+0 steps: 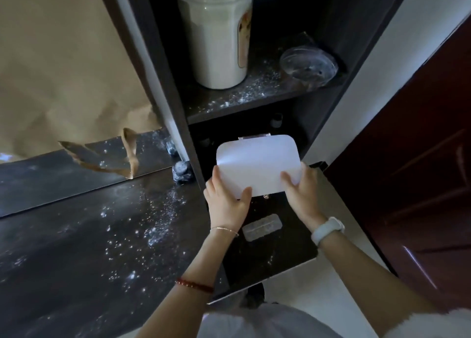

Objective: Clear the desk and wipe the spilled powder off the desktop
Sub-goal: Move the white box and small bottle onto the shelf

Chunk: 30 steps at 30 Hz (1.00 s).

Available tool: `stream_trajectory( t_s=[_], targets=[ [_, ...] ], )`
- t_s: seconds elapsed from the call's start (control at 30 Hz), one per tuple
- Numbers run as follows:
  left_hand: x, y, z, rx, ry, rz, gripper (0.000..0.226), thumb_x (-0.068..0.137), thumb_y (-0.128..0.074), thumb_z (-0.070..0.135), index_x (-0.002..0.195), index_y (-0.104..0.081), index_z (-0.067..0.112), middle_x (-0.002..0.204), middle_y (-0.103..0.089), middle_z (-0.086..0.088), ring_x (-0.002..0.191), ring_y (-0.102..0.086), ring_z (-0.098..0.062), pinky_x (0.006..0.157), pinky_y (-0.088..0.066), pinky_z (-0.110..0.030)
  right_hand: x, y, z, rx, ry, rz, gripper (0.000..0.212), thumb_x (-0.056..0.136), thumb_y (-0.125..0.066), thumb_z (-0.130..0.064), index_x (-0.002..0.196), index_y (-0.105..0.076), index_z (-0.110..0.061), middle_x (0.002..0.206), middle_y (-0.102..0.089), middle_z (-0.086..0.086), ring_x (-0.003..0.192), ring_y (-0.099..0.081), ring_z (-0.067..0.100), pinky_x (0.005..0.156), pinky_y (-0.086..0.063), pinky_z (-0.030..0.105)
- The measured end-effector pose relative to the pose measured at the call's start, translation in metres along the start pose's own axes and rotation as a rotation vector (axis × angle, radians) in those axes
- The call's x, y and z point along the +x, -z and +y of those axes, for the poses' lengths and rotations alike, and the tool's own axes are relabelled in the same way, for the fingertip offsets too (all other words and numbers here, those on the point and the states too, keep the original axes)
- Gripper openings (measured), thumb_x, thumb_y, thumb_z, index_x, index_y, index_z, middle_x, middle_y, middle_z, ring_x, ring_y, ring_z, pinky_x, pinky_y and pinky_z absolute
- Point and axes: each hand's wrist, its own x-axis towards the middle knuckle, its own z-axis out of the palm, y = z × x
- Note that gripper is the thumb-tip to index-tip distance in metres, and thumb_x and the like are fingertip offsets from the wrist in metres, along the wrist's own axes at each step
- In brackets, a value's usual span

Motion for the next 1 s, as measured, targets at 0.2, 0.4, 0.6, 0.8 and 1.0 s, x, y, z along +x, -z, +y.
stream_trajectory(
  t_s=[0.2,0.4,0.6,0.8,1.0],
  targets=[
    [0.029,-0.015,0.003,0.055,0.070,0.013,0.083,0.083,-0.065,0.026,0.144,-0.012,0.006,0.145,-0.029,-0.016,0.132,-0.024,-0.032,0.110,-0.018,-0.040,0.033,-0.009,-0.007,-0.096,-0.010,-0.074,0.055,0.091,-0.054,-0.021,0.138,-0.031,-0.006,0.136,-0.035,0.019,0.128,-0.033,0.032,0.094,-0.034,0.030],
    [0.054,-0.026,0.006,0.034,0.139,0.044,0.080,0.087,-0.059,0.031,0.145,-0.009,0.009,0.148,-0.028,-0.014,0.134,-0.023,-0.031,0.109,-0.020,-0.036,0.048,-0.016,-0.009,-0.134,0.088,-0.131,0.069,0.092,-0.053,-0.026,0.144,-0.013,-0.004,0.147,-0.027,0.018,0.135,-0.023,0.031,0.104,-0.027,0.034],
    [0.062,-0.030,0.011,0.094,0.165,0.063,0.079,0.087,-0.059,0.032,0.145,-0.011,0.008,0.141,-0.035,-0.020,0.128,-0.031,-0.036,0.104,-0.029,-0.042,0.061,-0.020,-0.013,-0.127,0.083,-0.151,0.068,0.092,-0.053,-0.025,0.144,-0.015,-0.005,0.147,-0.027,0.019,0.133,-0.031,0.032,0.100,-0.034,0.035],
    [0.003,-0.027,-0.032,0.219,-0.066,0.142,0.064,0.085,-0.061,0.021,0.140,-0.030,0.007,0.141,-0.035,-0.015,0.129,-0.033,-0.031,0.105,-0.031,-0.039,0.003,-0.021,0.036,-0.049,0.280,0.011,0.050,0.089,-0.056,-0.014,0.134,-0.036,-0.003,0.132,-0.043,0.019,0.121,-0.047,0.026,0.095,-0.045,0.034],
    [-0.041,-0.024,-0.105,0.667,0.172,-0.133,0.058,0.093,-0.040,0.034,0.145,-0.017,0.020,0.155,-0.007,-0.004,0.141,-0.003,-0.025,0.109,-0.016,-0.044,-0.040,-0.049,0.124,-0.548,0.098,-0.620,0.047,0.091,-0.050,-0.016,0.136,-0.036,-0.011,0.139,-0.039,0.011,0.125,-0.038,0.027,0.099,-0.038,0.035]
  ],
)
